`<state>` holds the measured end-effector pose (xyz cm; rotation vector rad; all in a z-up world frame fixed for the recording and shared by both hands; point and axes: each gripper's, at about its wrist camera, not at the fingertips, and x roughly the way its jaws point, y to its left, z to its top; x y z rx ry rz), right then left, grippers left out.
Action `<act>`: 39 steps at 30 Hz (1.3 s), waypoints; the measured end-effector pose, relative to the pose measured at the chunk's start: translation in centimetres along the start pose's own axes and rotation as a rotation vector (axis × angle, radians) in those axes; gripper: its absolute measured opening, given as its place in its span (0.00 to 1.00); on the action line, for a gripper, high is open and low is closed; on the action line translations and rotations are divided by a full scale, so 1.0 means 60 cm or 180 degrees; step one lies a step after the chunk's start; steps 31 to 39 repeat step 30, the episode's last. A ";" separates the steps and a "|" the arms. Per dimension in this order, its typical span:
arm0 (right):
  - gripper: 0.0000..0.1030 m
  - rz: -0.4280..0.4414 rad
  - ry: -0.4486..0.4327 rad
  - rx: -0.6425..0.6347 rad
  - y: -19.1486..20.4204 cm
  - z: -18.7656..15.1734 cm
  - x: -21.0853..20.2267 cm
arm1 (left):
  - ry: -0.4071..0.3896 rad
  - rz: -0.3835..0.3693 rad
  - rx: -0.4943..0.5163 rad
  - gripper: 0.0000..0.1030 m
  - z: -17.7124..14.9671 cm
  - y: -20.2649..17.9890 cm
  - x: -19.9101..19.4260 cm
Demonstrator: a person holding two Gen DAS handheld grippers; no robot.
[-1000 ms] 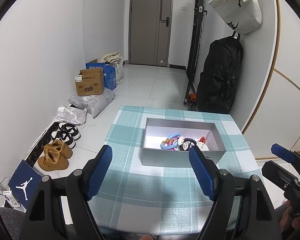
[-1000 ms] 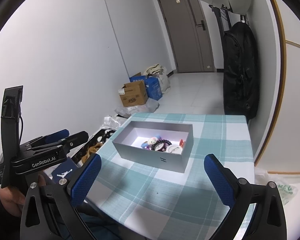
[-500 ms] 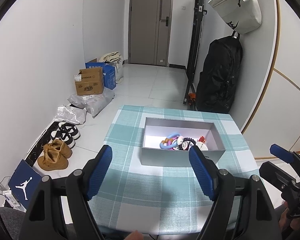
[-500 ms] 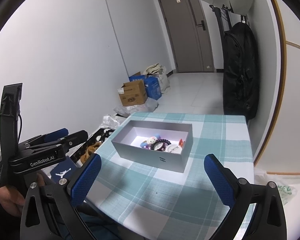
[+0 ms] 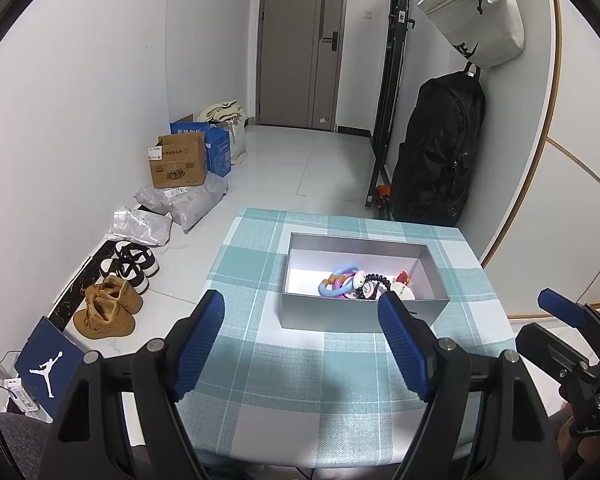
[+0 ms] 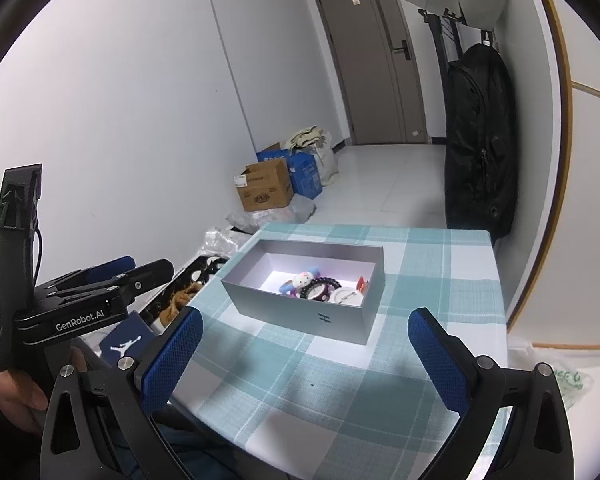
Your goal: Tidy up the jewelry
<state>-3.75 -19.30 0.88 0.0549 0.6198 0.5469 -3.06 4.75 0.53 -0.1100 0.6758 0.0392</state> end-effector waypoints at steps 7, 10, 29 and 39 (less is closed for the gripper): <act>1.00 -0.0006 0.0009 -0.0014 0.001 0.001 0.001 | -0.0025 0.0014 0.0021 0.73 -0.001 -0.001 -0.003; 1.00 -0.0005 0.0007 -0.0011 0.001 0.001 0.001 | -0.0012 0.0008 -0.0001 0.73 0.000 0.000 -0.003; 1.00 -0.0006 0.0016 -0.0013 0.002 0.000 0.002 | -0.0083 0.0060 0.0032 0.73 0.001 0.002 -0.005; 1.00 -0.0002 0.0018 -0.0011 0.002 0.000 0.003 | -0.0075 0.0020 0.0028 0.73 0.002 0.002 -0.005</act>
